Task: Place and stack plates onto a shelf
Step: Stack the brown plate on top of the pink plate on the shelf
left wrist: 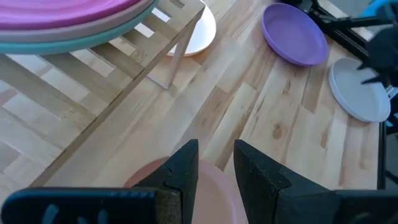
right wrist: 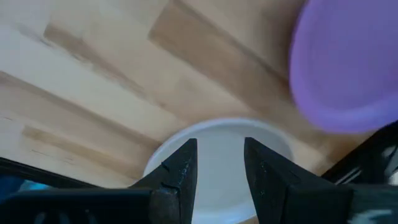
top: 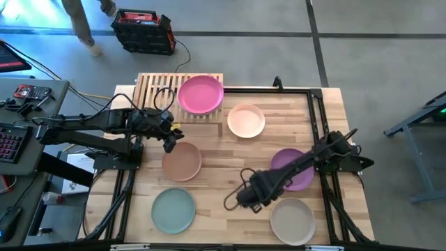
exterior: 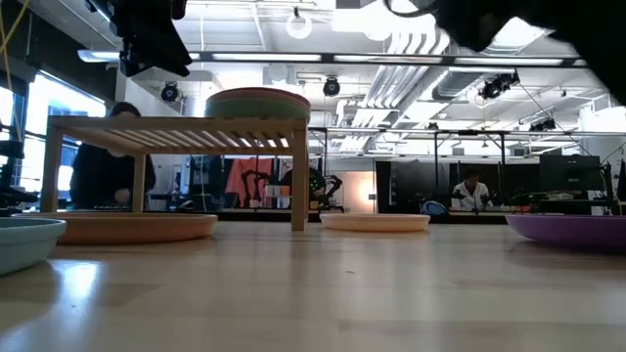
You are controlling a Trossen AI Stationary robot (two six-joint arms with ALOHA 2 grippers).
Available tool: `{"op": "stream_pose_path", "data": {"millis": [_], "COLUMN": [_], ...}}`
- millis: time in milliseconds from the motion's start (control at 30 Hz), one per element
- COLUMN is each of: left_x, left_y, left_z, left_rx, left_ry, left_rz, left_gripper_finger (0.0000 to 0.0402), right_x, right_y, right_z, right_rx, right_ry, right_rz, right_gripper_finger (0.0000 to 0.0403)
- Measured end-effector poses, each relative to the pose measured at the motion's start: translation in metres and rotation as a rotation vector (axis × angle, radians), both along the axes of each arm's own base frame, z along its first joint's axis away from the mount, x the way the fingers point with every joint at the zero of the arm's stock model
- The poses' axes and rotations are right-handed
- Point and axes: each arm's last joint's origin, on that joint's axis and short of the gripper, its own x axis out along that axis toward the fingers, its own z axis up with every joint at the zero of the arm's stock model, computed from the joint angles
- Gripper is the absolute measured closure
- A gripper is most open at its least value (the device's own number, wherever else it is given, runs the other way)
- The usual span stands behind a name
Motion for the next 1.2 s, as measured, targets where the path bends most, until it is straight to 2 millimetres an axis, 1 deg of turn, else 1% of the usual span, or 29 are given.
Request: {"op": "stream_pose_path", "data": {"millis": [233, 400, 533, 700, 833, 1200], "left_x": [0.000, 0.000, 0.000, 0.000, 0.000, 0.000], "left_y": [0.000, 0.000, 0.000, 0.000, 0.000, 0.000], "left_z": [0.000, 0.000, 0.000, 0.000, 0.000, 0.000], "left_rx": [-0.054, -0.055, -0.058, -0.059, -0.059, -0.059], "left_ry": [-0.009, -0.007, -0.007, -0.007, -0.007, -0.006], "left_rz": [0.031, 0.031, 0.034, 0.034, 0.034, 0.033], "left_gripper_finger": [0.0312, 0.0312, 0.0312, 0.0312, 0.0312, 0.0312], "right_x": [-0.020, -0.030, -0.034, -0.033, -0.032, -0.029], "right_y": [0.040, 0.060, 0.071, 0.082, 0.092, 0.103], "right_z": [-0.001, -0.001, -0.001, -0.004, -0.015, -0.046], "right_rx": [-0.073, -0.105, -0.116, -0.103, -0.096, -0.124], "right_ry": [-0.034, -0.099, -0.146, -0.213, -0.218, -0.148], "right_rz": [-0.163, -0.268, -0.337, -0.422, -0.422, -0.391], "right_gripper_finger": [0.0295, 0.0295, 0.0295, 0.0295, 0.0295, 0.0295]}}
